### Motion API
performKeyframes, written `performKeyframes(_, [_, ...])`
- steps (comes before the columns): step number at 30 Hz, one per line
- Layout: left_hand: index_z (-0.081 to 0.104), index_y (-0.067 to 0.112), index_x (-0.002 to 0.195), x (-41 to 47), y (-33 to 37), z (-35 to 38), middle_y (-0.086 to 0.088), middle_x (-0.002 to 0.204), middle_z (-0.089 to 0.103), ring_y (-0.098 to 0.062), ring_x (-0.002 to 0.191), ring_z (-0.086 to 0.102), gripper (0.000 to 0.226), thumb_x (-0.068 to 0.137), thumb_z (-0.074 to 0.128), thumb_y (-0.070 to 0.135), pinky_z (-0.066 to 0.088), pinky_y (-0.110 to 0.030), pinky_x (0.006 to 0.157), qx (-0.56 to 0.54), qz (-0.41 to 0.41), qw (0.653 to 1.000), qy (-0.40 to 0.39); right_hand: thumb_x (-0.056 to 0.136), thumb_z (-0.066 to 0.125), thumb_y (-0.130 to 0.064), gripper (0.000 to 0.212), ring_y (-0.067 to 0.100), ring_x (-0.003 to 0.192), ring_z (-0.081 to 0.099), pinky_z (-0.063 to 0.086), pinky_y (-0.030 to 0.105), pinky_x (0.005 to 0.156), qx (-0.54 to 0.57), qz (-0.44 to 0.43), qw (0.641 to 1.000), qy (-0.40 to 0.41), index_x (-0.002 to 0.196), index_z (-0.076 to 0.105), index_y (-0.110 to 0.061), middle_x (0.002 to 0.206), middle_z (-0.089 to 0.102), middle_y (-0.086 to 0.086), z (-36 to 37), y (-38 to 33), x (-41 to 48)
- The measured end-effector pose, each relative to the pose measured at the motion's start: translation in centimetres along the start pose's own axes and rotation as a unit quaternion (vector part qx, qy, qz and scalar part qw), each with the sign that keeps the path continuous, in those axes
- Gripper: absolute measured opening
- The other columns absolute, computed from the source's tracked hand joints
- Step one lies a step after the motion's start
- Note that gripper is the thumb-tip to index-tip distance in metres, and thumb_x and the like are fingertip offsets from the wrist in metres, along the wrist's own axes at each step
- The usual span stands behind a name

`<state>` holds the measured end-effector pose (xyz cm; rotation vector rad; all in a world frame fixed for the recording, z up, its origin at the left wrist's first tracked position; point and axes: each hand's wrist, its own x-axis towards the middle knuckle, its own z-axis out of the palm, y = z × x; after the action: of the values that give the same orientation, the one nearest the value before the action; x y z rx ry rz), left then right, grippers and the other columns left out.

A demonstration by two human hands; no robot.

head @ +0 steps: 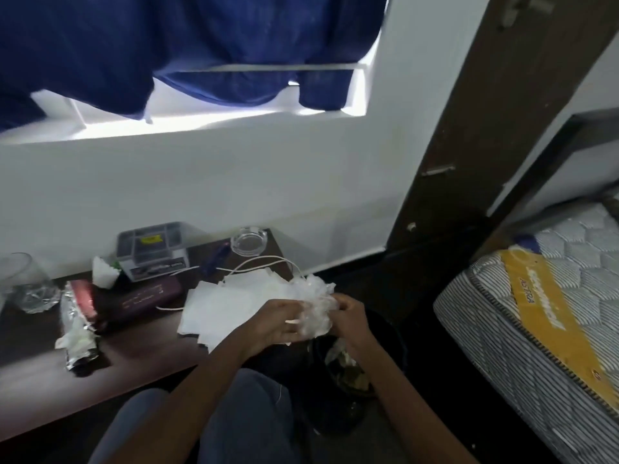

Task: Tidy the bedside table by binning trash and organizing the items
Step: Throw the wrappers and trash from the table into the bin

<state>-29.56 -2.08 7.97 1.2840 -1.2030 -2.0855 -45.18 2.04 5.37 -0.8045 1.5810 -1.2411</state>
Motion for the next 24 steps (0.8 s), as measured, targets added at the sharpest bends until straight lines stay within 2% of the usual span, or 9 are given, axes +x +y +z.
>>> performKeyframes(2, [0.059,0.005,0.119,1.1,0.3,0.8,-0.015,0.108,0.063,-0.031,0.085,0.068,0.028,0.091,0.055,0.009,0.059,-0.035,0.075,-0.053,0.014,0.998,0.025,0.082,0.052,0.012,0.019,0.016,0.059,0.056,0.047,0.023,0.052,0.024,0.016,0.998,0.064,0.080,0.063,-0.003,0.070,0.058,0.010,-2.5,1.9,1.8])
performKeyframes(5, [0.058,0.007,0.120,2.4,0.9,0.6,-0.014,0.117,0.064,-0.032,0.102,0.064,0.028,0.093,0.051,0.009,0.052,-0.039,0.088,-0.032,0.042,0.996,0.069,0.087,0.045,0.012,0.025,0.002,0.053,0.055,0.046,0.027,0.062,-0.029,0.053,0.988,0.145,0.076,0.058,-0.007,0.067,0.054,0.002,-6.1,4.7,4.2])
performKeyframes(9, [0.062,0.006,0.113,3.9,1.5,0.2,-0.011,0.115,0.068,-0.029,0.108,0.064,0.024,0.093,0.049,0.007,0.049,-0.040,0.095,0.001,0.056,0.995,0.085,0.089,0.046,0.000,0.023,0.011,0.076,0.053,0.041,0.018,0.061,-0.162,0.115,0.957,0.212,0.086,0.054,-0.021,0.082,0.053,-0.002,-8.8,8.7,7.0])
performKeyframes(12, [0.062,0.004,0.112,5.2,1.4,-0.4,-0.012,0.115,0.068,-0.030,0.107,0.064,0.024,0.094,0.046,0.004,0.047,-0.042,0.097,-0.002,0.054,0.994,0.100,0.089,0.043,-0.001,0.019,0.035,0.092,0.059,0.045,0.032,0.068,-0.224,0.125,0.926,0.276,0.100,0.058,0.003,0.100,0.054,0.017,-8.0,13.1,8.3])
performKeyframes(16, [0.063,0.006,0.111,6.3,0.5,-2.3,-0.010,0.111,0.070,-0.026,0.101,0.067,0.023,0.095,0.046,0.008,0.053,-0.031,0.085,0.004,0.048,0.993,0.109,0.090,0.045,-0.011,0.041,0.038,0.120,0.043,0.038,0.034,0.092,-0.340,0.179,0.914,0.131,0.130,0.046,-0.008,0.136,0.036,0.019,-7.4,18.4,9.3])
performKeyframes(18, [0.063,0.007,0.110,6.5,0.2,-3.3,-0.008,0.109,0.070,-0.026,0.100,0.067,0.022,0.096,0.046,0.009,0.053,-0.032,0.083,0.016,0.046,0.991,0.127,0.090,0.048,-0.023,0.055,0.038,0.135,0.029,0.029,0.044,0.109,-0.346,0.229,0.906,0.089,0.142,0.032,-0.013,0.148,0.027,0.017,-7.2,21.5,10.1])
performKeyframes(20, [0.063,0.008,0.110,6.7,0.0,-4.1,-0.007,0.109,0.070,-0.025,0.100,0.066,0.022,0.096,0.046,0.010,0.053,-0.032,0.083,0.029,0.046,0.987,0.152,0.088,0.054,-0.037,0.067,0.034,0.142,0.014,0.018,0.056,0.113,-0.365,0.288,0.883,0.068,0.146,0.023,-0.027,0.156,0.013,0.008,-7.3,25.2,11.2])
performKeyframes(22, [0.063,0.007,0.111,6.9,-0.1,-4.8,-0.007,0.110,0.069,-0.025,0.102,0.065,0.023,0.097,0.045,0.011,0.052,-0.030,0.081,0.032,0.046,0.983,0.173,0.089,0.055,-0.027,0.058,0.035,0.142,0.014,0.019,0.057,0.113,-0.346,0.290,0.892,0.019,0.143,0.032,-0.027,0.158,0.005,0.005,-7.4,27.2,12.2])
performKeyframes(24, [0.062,0.007,0.111,6.9,-0.1,-5.1,-0.008,0.110,0.069,-0.026,0.102,0.064,0.024,0.097,0.043,0.010,0.052,-0.029,0.080,0.030,0.046,0.981,0.188,0.090,0.051,-0.012,0.041,0.036,0.134,0.034,0.038,0.039,0.104,-0.303,0.260,0.917,0.016,0.131,0.052,-0.014,0.155,0.020,0.010,-6.8,24.1,11.7])
